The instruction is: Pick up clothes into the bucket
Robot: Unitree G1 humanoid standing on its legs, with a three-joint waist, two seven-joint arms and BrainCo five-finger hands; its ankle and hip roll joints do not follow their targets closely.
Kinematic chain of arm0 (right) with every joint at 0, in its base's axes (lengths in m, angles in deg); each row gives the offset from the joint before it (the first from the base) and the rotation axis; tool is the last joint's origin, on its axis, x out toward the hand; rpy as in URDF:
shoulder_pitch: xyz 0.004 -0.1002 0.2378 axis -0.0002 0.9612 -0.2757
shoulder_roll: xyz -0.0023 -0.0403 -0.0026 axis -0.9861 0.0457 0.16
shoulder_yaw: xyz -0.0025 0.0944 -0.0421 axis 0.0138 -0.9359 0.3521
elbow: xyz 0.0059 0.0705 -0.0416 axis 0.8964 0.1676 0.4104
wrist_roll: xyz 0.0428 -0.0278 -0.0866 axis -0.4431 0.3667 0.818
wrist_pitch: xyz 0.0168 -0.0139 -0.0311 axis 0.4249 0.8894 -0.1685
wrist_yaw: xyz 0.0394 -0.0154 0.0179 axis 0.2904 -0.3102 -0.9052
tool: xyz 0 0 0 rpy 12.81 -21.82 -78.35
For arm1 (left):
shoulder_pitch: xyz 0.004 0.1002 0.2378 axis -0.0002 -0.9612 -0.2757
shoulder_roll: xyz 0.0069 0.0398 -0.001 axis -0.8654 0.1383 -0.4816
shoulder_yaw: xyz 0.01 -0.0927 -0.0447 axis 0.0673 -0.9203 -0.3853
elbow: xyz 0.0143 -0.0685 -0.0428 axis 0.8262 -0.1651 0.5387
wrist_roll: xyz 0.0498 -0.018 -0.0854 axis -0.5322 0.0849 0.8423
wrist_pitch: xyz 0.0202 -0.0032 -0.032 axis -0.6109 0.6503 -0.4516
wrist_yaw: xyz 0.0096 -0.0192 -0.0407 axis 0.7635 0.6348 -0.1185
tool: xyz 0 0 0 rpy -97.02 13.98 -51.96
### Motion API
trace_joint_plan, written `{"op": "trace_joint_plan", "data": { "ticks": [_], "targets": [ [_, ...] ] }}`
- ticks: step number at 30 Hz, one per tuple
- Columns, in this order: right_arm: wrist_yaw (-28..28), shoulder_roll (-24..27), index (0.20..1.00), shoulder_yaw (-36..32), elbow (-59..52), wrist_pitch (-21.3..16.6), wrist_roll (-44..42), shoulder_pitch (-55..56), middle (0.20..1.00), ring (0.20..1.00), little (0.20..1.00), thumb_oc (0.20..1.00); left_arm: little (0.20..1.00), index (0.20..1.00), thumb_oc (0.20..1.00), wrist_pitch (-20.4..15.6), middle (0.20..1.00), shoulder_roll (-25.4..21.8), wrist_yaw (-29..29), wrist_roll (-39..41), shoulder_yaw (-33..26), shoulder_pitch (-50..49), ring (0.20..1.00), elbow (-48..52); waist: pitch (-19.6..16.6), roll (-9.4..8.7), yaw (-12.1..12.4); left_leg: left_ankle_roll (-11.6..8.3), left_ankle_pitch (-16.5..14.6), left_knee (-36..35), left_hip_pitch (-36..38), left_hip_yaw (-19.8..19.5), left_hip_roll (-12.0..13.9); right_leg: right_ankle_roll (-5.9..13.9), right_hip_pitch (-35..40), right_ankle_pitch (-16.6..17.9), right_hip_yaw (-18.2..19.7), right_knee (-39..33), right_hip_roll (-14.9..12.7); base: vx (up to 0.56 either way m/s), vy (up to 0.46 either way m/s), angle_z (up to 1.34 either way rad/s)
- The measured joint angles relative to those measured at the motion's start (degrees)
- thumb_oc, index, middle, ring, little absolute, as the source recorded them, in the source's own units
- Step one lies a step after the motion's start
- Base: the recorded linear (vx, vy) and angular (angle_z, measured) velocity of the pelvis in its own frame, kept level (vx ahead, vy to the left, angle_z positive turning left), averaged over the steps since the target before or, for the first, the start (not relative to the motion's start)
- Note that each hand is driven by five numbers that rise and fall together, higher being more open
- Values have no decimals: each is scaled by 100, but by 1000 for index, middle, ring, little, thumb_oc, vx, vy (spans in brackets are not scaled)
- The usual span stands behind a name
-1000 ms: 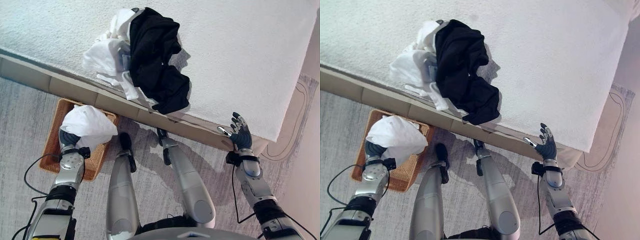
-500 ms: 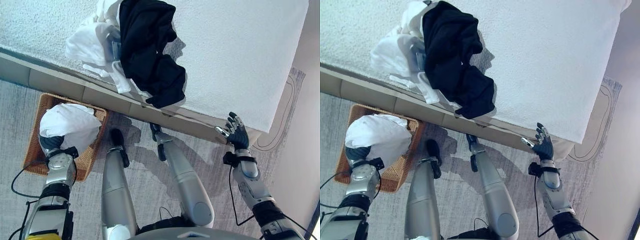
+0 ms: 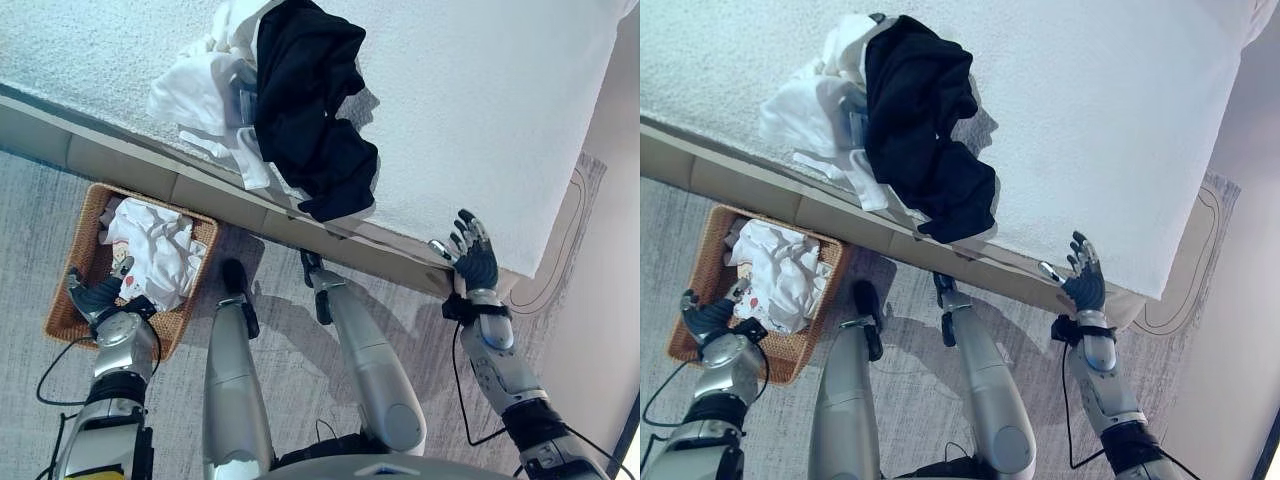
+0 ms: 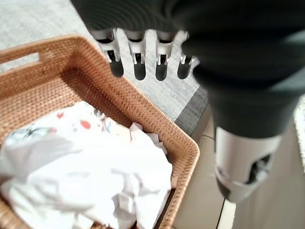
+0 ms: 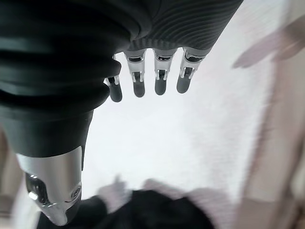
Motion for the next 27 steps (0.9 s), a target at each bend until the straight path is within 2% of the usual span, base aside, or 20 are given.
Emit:
{"op": "trace_joint_plan", "data": {
  "ticks": [3, 5, 6, 7, 8, 9, 10, 12, 13, 14, 15, 16, 17, 20, 24, 27],
  "targets": [
    [120, 0, 1000, -111, -57, -6, 81, -309, 1000, 1000, 1000, 1000, 1000, 1000, 1000, 13, 1000, 51, -18, -4, 72, -107, 1000, 185, 6, 10, 138, -38, 156, -288, 192, -36, -120, -16, 73, -44, -38, -2, -112, 1, 5, 20],
    [302, 27, 1000, -254, 76, 42, 283, -635, 1000, 1000, 1000, 1000, 1000, 1000, 1000, 14, 1000, 119, -43, -11, 177, -321, 1000, 689, 74, 112, 375, -37, 235, -415, 298, -92, -171, -3, 157, -92, -97, 21, -170, 17, -4, 18],
    [367, 36, 1000, -307, 191, 51, 384, -737, 1000, 1000, 1000, 1000, 1000, 1000, 1000, 2, 1000, 134, -50, -24, 277, -421, 1000, 898, 81, 122, 357, -60, 251, -477, 353, -95, -197, -15, 178, -108, -103, 17, -198, 20, -33, 32],
    [490, 107, 1000, -385, 279, 83, 610, -1033, 1000, 1000, 1000, 1000, 1000, 1000, 1000, -21, 1000, 237, -42, -59, 339, -564, 1000, 1287, 148, 235, 524, -39, 315, -609, 448, -171, -279, -9, 264, -158, -182, 36, -282, 13, -25, 31],
    [541, 166, 1000, -410, 375, 93, 711, -1086, 1000, 1000, 1000, 1000, 1000, 1000, 1000, -68, 1000, 302, -42, -63, 394, -634, 1000, 1507, 157, 249, 518, -67, 349, -657, 508, -174, -313, -9, 277, -170, -188, 21, -319, 22, -60, 37],
    [624, 300, 1000, -410, 537, 174, 911, -1376, 1000, 1000, 1000, 1000, 1000, 1000, 1000, -213, 1000, 360, -71, -62, 554, -710, 1000, 1680, 171, 335, 730, -50, 441, -775, 577, -194, -362, -12, 324, -206, -222, 100, -379, 22, -64, 39],
    [707, 442, 1000, -406, 963, 282, 1122, -1561, 1000, 1000, 1000, 1000, 1000, 1000, 1000, -322, 1000, 436, -184, -66, 730, -784, 1000, 1891, 191, 416, 742, -57, 467, -868, 708, -324, -441, -8, 428, -278, -310, 112, -454, 24, -91, 48],
    [784, 525, 1000, -424, 1190, 406, 1249, -1758, 1000, 1000, 1000, 1000, 1000, 1000, 1000, -493, 1000, 485, -340, -72, 879, -828, 1000, 1910, 197, 515, 911, -63, 573, -1058, 867, -426, -532, 1, 558, -355, -433, 206, -566, 16, -53, 50],
    [802, 577, 1000, -404, 1488, 495, 1337, -1888, 1000, 1000, 1000, 1000, 1000, 1000, 1000, -503, 1000, 505, -417, -70, 1002, -844, 1000, 1868, 191, 573, 920, -76, 615, -1167, 1023, -492, -581, -13, 677, -412, -488, 197, -622, 17, -52, 42],
    [830, 621, 1000, -403, 1605, 554, 1415, -2050, 1000, 1000, 1000, 1000, 1000, 1000, 1000, -514, 1000, 510, -497, -72, 1089, -893, 1000, 1883, 189, 642, 1057, -64, 668, -1206, 1076, -539, -614, -5, 727, -444, -557, 257, -673, 16, -74, 39],
    [852, 695, 1000, -379, 1884, 565, 1494, -2202, 1000, 1000, 1000, 1000, 1000, 1000, 1000, -542, 1000, 516, -577, -73, 1210, -900, 1000, 1845, 192, 714, 1113, -73, 707, -1257, 1154, -605, -674, -7, 781, -500, -610, 328, -743, -5, -84, 57],
    [867, 809, 1000, -373, 2397, 669, 1565, -2477, 1000, 1000, 1000, 1000, 1000, 1000, 1000, -554, 1000, 555, -739, -129, 1441, -915, 1000, 1783, 189, 900, 1129, -73, 786, -1381, 1289, -769, -782, 13, 911, -595, -745, 406, -871, -3, -66, 61],
    [878, 883, 1000, -368, 2615, 721, 1582, -2529, 1000, 1000, 1000, 1000, 1000, 1000, 1000, -564, 1000, 548, -802, -209, 1581, -923, 1000, 1785, 181, 959, 1097, -73, 798, -1414, 1329, -818, -817, 10, 947, -641, -793, 419, -914, -6, -52, 67],
    [895, 1178, 1000, -66, 3873, 935, 1773, -3449, 1000, 1000, 1000, 1000, 1000, 1000, 1000, -645, 1000, 439, -1237, -531, 2163, -1058, 1000, 1708, 187, 1307, 1333, -64, 935, -1586, 1460, -993, -938, 19, 1041, -722, -944, 535, -1067, -10, -45, 34],
    [876, 1295, 1000, 176, 4743, 1101, 1920, -4087, 1000, 1000, 1000, 1000, 1000, 1000, 1000, -621, 1000, 432, -1561, -767, 2600, -1157, 1000, 1599, 184, 1524, 1477, -93, 1057, -1711, 1523, -1089, -981, 14, 1073, -758, -1030, 597, -1130, -1, -60, 17],
    [854, 1527, 1000, 343, 5894, 1201, 1996, -4540, 1000, 1000, 1000, 1000, 1000, 1000, 1000, -617, 1000, 289, -1763, -979, 3002, -1140, 1000, 1661, 176, 1594, 1435, -133, 1158, -1942, 1620, -1294, -1079, -2, 1084, -882, -1185, 727, -1282, 50, -91, 35]
  ]
}}
